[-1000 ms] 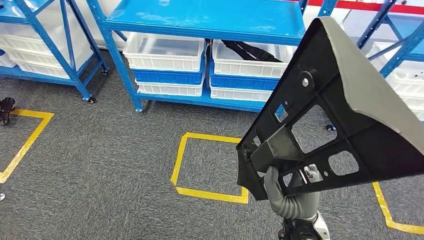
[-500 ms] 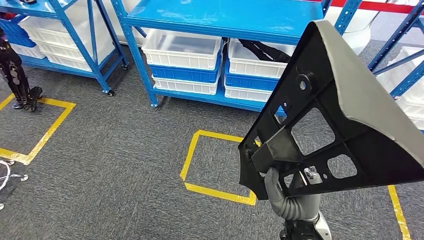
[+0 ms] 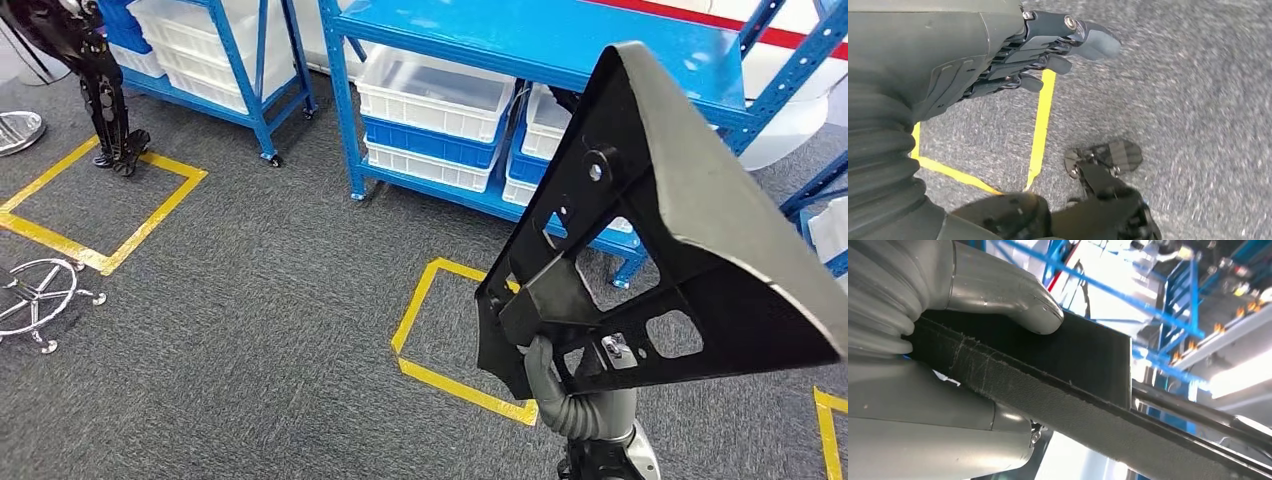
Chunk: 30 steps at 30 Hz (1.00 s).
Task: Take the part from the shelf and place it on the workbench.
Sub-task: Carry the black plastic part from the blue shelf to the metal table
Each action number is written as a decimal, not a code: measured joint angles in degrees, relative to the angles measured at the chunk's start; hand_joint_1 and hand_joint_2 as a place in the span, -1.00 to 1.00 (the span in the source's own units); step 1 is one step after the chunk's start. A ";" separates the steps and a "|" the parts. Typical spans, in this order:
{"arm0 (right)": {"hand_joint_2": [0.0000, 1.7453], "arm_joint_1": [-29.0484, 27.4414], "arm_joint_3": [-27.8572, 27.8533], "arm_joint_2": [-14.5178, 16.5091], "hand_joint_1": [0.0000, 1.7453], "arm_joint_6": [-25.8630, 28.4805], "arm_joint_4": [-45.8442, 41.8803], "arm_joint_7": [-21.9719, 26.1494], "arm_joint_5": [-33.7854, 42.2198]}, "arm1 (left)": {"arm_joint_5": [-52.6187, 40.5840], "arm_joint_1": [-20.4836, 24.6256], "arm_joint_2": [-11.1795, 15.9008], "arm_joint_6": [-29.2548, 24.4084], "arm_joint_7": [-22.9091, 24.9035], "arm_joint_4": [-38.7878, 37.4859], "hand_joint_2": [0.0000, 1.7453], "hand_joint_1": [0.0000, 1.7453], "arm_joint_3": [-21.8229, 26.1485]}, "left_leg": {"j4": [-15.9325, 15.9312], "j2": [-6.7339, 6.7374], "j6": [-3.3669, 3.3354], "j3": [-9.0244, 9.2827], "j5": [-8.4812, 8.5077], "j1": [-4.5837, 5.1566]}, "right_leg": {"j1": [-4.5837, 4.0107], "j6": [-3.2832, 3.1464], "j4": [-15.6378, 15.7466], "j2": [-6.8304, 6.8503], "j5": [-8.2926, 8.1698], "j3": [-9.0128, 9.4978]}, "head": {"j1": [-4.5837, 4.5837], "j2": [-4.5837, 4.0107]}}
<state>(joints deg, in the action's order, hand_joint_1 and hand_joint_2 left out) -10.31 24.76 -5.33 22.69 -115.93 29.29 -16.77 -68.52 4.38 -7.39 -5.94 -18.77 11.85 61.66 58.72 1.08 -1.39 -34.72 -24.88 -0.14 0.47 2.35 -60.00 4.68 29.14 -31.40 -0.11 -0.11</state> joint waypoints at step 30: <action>1.00 -3.12 0.15 -0.80 1.00 1.51 -1.36 2.14 0.03 | -5.39 -0.40 0.22 -9.90 -1.10 0.01 1.00 -1.00 -2.78 | 0.93 0.06 0.44 -1.16 0.20 -0.28 | 0.30 0.70 1.19 1.30 0.46 1.66 | -0.13 0.00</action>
<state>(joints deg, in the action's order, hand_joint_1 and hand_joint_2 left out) -13.43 24.91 -6.13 24.20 -117.28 31.43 -16.75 -73.92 3.97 -7.17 -15.84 -19.87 11.85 58.88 59.65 1.15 -0.95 -35.88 -24.68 -0.42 0.77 3.04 -58.81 5.98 29.60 -29.74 -0.24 -0.11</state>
